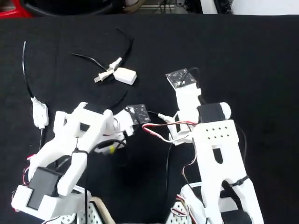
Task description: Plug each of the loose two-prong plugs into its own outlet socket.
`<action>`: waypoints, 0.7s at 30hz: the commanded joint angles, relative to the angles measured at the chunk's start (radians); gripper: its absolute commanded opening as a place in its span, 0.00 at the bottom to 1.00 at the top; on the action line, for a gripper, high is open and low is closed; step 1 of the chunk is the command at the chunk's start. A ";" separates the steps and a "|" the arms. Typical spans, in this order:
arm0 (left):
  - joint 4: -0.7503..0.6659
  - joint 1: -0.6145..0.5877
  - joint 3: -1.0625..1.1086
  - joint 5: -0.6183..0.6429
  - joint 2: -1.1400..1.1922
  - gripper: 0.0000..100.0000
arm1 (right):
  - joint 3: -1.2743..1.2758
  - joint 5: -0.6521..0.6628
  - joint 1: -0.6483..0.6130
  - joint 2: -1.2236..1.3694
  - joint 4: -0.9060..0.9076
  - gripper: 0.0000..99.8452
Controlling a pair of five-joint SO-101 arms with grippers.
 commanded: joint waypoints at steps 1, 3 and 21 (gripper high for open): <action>0.071 0.012 -0.033 0.071 -0.038 0.04 | -0.005 0.043 -0.006 0.002 -0.009 0.21; 0.101 0.010 -0.031 0.115 -0.078 0.09 | -0.005 0.064 -0.006 0.002 -0.009 0.21; 0.427 -0.470 0.030 0.348 -1.042 0.26 | -0.015 -0.064 -0.155 0.021 -0.278 0.21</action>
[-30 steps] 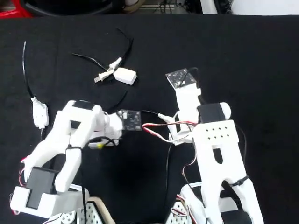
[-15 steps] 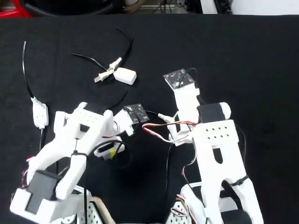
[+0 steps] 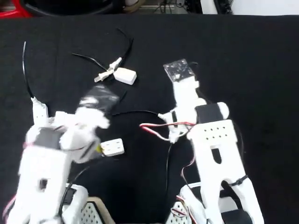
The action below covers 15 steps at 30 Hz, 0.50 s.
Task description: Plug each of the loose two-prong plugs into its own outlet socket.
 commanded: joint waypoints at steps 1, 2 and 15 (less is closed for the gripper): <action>-0.006 -0.275 0.038 -0.049 -0.209 0.26 | -0.024 -0.072 -0.124 0.033 -0.080 0.21; -0.026 -0.337 0.073 -0.058 -0.247 0.26 | -0.033 -0.126 -0.157 0.056 -0.117 0.21; -0.485 -0.449 0.598 -0.032 -0.330 0.26 | -0.240 -0.534 -0.382 0.558 -0.695 0.21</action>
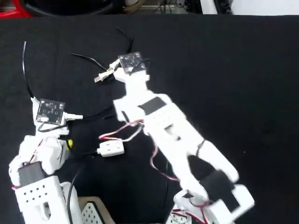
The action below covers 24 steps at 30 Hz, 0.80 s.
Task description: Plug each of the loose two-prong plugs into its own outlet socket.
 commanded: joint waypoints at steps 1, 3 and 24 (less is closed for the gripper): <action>-0.089 -0.001 0.074 0.012 -0.008 0.26 | -0.107 -0.118 -0.020 0.093 -0.173 0.21; -0.135 0.001 0.133 0.021 -0.008 0.26 | -0.142 -0.193 -0.015 0.145 -0.250 0.21; -0.189 -0.027 0.197 0.026 -0.009 0.26 | -1.185 -0.640 0.026 0.906 0.077 0.21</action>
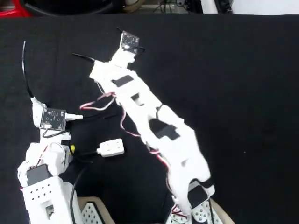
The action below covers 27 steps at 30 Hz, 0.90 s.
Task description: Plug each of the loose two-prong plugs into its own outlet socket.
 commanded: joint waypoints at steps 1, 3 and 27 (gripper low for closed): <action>-0.021 -0.004 -0.004 0.003 -0.002 0.26 | -0.320 -0.068 0.015 0.084 0.250 0.21; -0.021 -0.004 -0.004 0.003 -0.002 0.26 | -0.450 -0.080 0.014 0.153 0.330 0.21; -0.023 -0.004 0.004 0.002 -0.002 0.26 | -1.135 -0.150 0.017 0.547 0.746 0.13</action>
